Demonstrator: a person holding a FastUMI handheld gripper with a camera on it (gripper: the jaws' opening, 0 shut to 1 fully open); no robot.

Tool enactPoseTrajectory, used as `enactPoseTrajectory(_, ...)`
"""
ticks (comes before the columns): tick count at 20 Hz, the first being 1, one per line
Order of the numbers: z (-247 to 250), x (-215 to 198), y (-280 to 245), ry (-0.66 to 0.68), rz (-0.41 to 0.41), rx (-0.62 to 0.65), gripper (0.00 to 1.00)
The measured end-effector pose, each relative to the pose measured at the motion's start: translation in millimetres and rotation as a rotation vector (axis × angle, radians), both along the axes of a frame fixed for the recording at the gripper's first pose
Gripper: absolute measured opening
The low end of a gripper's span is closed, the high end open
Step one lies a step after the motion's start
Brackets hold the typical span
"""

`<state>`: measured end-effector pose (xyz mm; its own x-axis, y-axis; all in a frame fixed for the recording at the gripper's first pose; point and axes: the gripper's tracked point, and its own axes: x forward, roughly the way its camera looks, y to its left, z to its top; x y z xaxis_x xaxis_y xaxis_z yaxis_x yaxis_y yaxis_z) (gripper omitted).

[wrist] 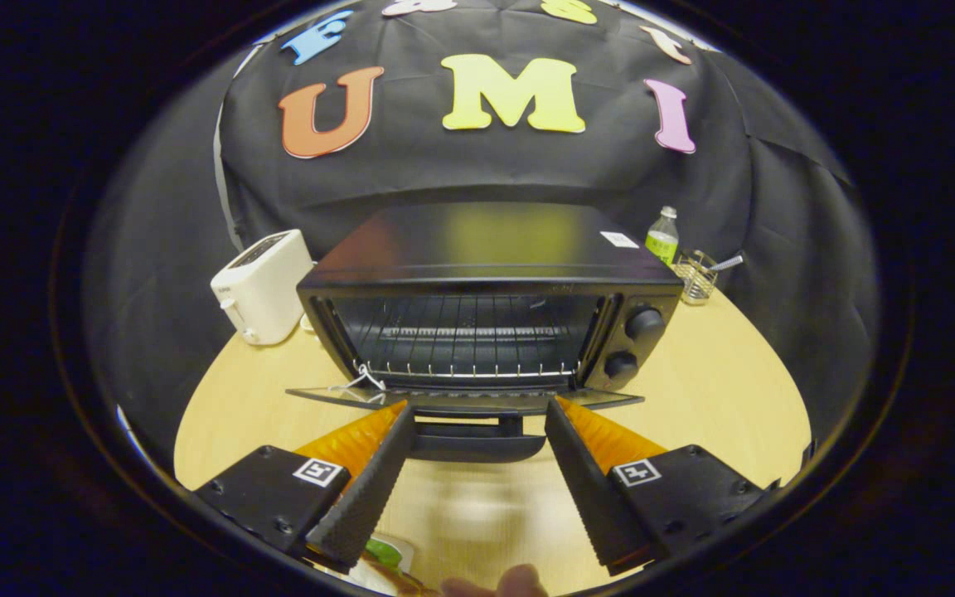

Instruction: Open the toaster oven, put the food inside, and close the toaster oven door.

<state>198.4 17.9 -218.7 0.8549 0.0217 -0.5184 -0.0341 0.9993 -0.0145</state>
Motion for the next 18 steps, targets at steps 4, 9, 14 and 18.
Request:
enactPoseTrajectory(4, -32, -19, -3, 0.094, -0.005, 0.033, 1.00)
enactPoseTrajectory(9, -45, -34, -10, 0.157, -0.015, 0.070, 1.00)
enactPoseTrajectory(14, -13, -51, -5, 0.106, 0.007, 0.088, 1.00)
enactPoseTrajectory(18, 11, -71, -8, 0.069, 0.010, 0.092, 1.00)
